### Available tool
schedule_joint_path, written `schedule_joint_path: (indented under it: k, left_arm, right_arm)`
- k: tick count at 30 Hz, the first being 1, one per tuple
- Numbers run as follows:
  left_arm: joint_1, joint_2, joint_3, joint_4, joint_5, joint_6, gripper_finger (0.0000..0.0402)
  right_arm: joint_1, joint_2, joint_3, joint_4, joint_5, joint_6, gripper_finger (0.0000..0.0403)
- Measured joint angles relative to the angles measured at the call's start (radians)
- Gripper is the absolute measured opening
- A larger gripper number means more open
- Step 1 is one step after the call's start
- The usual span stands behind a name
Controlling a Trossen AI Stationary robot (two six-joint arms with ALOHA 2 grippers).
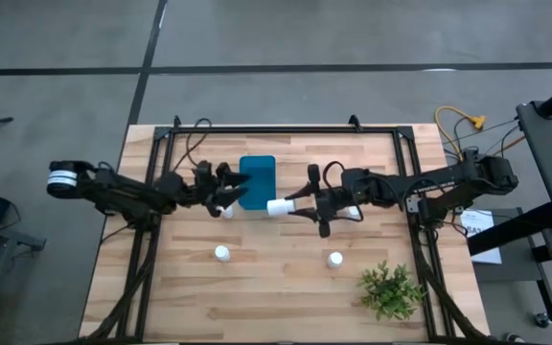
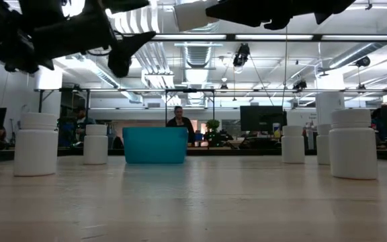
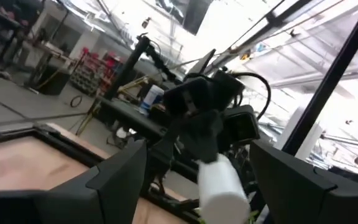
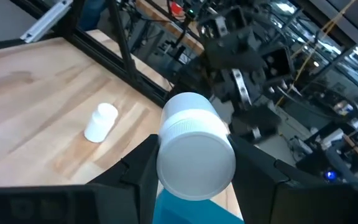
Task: Pick and place pill bottles into a basket
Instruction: Put the white medicine bottle into the blue bin
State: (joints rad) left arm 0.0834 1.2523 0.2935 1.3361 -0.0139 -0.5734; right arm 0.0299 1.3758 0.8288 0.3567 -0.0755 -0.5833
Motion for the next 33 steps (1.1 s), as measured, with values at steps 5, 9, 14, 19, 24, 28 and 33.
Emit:
schedule_joint_path:
  k: [5, 9, 14, 19, 24, 28, 33]
  left_arm:
    - [0.000, 0.103, 0.102, 0.001, 0.100, -0.023, 0.0270]
    - [-0.001, 0.179, 0.168, 0.002, 0.134, -0.043, 0.0270]
    - [0.000, 0.257, 0.217, 0.000, 0.135, -0.058, 0.0270]
    - [0.000, 0.310, 0.266, 0.000, 0.155, -0.076, 0.0270]
    - [0.000, 0.340, 0.305, 0.000, 0.212, -0.098, 0.0270]
    - [0.000, 0.338, 0.307, -0.010, 0.217, -0.100, 0.0270]
    - [0.000, 0.333, 0.306, -0.020, 0.220, -0.099, 0.0270]
  right_arm:
    - [-0.002, 0.000, 0.000, 0.001, 0.028, -0.004, 0.0149]
    - [-0.001, 0.001, 0.000, 0.001, 0.027, -0.005, 0.0149]
    - [-0.002, 0.001, 0.000, -0.001, 0.028, -0.005, 0.0149]
    - [0.000, 0.001, 0.000, -0.003, 0.046, -0.005, 0.0149]
    - [0.001, 0.001, 0.000, -0.009, 0.099, -0.018, 0.0149]
    - [0.001, 0.002, -0.002, -0.009, 0.127, -0.027, 0.0149]
    - [0.003, 0.002, -0.003, 0.005, 0.143, -0.038, 0.0149]
